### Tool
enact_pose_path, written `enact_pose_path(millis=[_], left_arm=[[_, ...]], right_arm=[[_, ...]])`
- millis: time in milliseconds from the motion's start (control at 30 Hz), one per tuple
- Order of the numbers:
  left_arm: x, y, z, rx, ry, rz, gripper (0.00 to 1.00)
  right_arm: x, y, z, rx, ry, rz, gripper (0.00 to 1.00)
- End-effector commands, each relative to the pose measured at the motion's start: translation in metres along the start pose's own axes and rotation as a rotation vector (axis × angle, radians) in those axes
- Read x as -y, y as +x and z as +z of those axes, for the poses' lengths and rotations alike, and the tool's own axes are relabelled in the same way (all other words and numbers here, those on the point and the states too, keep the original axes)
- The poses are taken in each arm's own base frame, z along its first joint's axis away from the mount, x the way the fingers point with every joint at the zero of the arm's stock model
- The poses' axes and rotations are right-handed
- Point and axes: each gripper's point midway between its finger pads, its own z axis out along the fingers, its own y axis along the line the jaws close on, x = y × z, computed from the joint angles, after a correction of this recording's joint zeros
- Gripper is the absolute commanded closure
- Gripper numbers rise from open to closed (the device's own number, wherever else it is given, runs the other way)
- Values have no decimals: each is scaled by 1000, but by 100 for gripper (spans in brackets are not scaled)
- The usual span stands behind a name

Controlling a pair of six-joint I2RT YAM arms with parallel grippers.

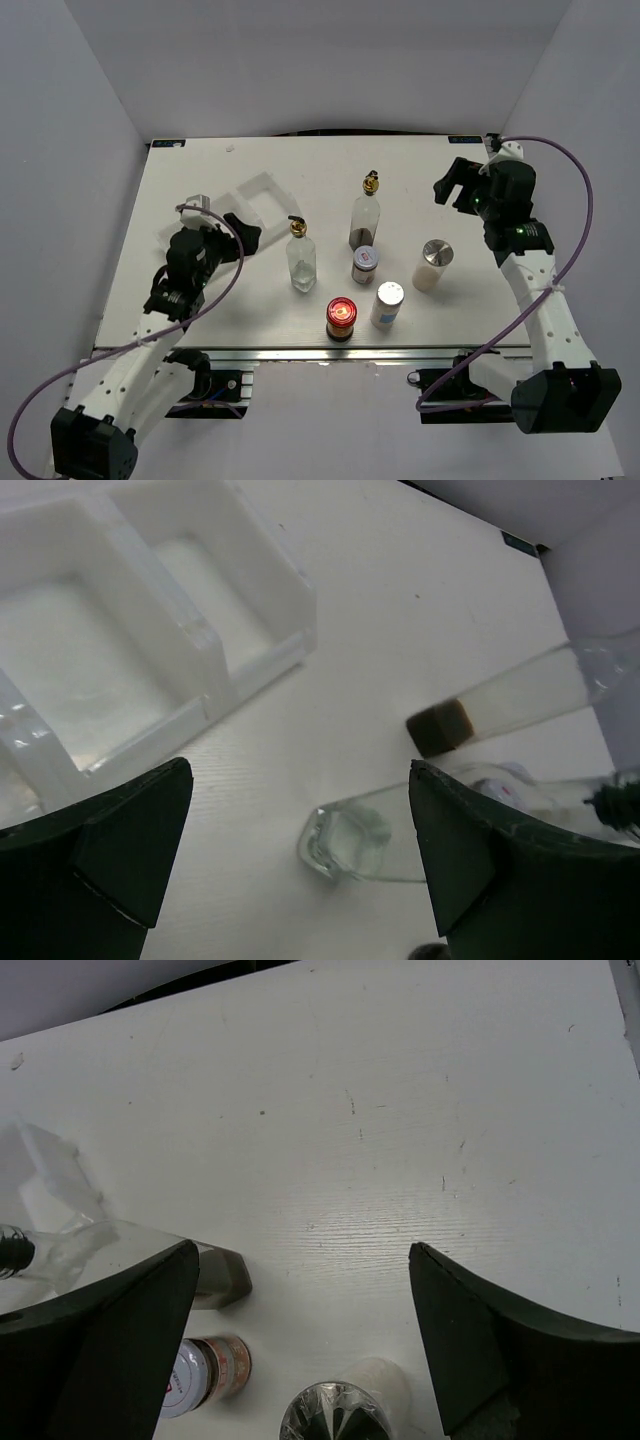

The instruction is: Organize the condiment bottles

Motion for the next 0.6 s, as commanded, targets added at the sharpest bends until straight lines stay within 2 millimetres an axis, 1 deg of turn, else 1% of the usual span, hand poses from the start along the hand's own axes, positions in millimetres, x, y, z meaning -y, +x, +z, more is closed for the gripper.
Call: enact_pose_path(millis=[0,67,133,167,200,233,300,333,367,433,500,567], left_arm=[[28,-1,-13,11,122,-53,2],[38,1,-20,16,165,-49,2],[49,12,-20,-14,209,-14,2],[50,18,-17,-41,203,6,2],[53,19,-16,-47,203,32,2],[64,26,-18,-62,240,80,2],[73,32,-22,-61,279,125,2],[82,36,-27,-58,318,165,2],[81,33,-28,-38,306,182,2],[86,29,-36,-10,338,223,2],[91,25,-40,4,364,237,2],[97,28,-40,-8,394,260,2]], right_arm=[[-15,-8,-7,56,-94,-43,11],[-24,-8,-11,77,-154,-63,11],[-35,-9,-19,104,-224,-89,11],[-37,-9,-19,117,-240,-96,11],[-42,-11,-23,130,-264,-101,11],[-43,-11,-25,133,-274,-109,11],[-45,-12,-25,135,-283,-112,11],[-47,-12,-26,131,-293,-114,11],[-47,-13,-26,132,-296,-118,11],[-49,-12,-25,123,-304,-116,11],[-50,-11,-23,115,-311,-119,11],[-52,-10,-23,105,-329,-127,11]])
